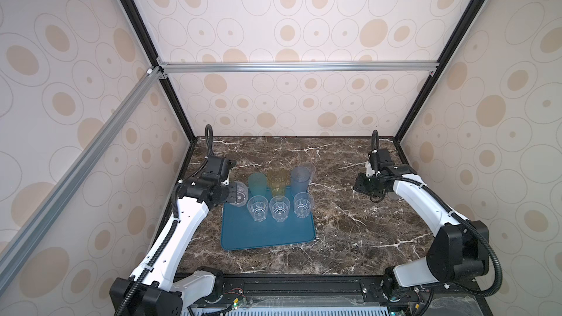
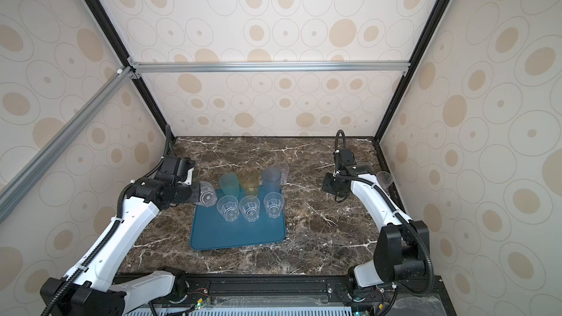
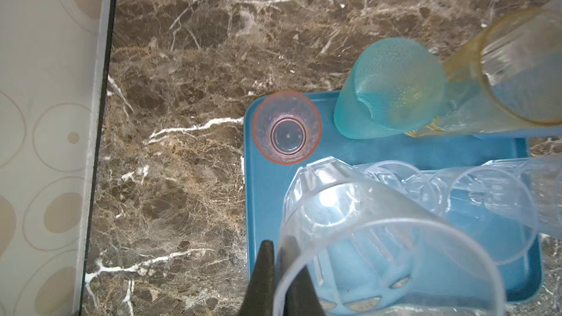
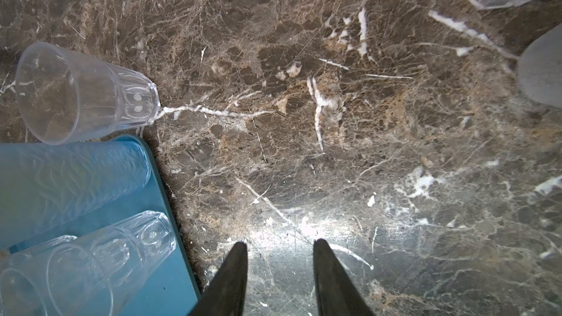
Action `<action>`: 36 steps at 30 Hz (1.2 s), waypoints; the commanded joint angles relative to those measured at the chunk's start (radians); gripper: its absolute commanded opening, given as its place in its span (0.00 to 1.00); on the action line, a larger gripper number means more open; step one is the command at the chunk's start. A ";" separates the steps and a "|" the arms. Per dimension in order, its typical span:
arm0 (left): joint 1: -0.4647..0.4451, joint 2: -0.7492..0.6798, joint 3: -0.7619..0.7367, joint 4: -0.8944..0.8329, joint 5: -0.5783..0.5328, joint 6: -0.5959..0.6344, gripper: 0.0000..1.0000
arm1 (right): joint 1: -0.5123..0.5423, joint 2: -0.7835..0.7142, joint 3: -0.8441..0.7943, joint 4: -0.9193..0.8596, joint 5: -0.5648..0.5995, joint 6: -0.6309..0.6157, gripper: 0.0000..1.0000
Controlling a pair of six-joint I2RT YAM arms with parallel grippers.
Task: Place the glasses into the tray
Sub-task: 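Carry the clear cup with the left gripper over the tray beside the pink cup, then lower the clear cup onto the tray and open the left gripper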
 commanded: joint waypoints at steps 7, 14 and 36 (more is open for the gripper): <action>0.090 -0.100 -0.138 0.128 -0.051 -0.097 0.00 | 0.001 0.027 0.007 0.011 0.002 -0.004 0.39; 0.108 -0.084 -0.189 0.169 0.015 -0.121 0.00 | 0.001 0.030 0.011 0.009 0.005 -0.010 0.39; 0.108 -0.080 -0.271 0.222 0.052 -0.194 0.00 | 0.002 0.050 0.012 0.028 -0.004 -0.022 0.39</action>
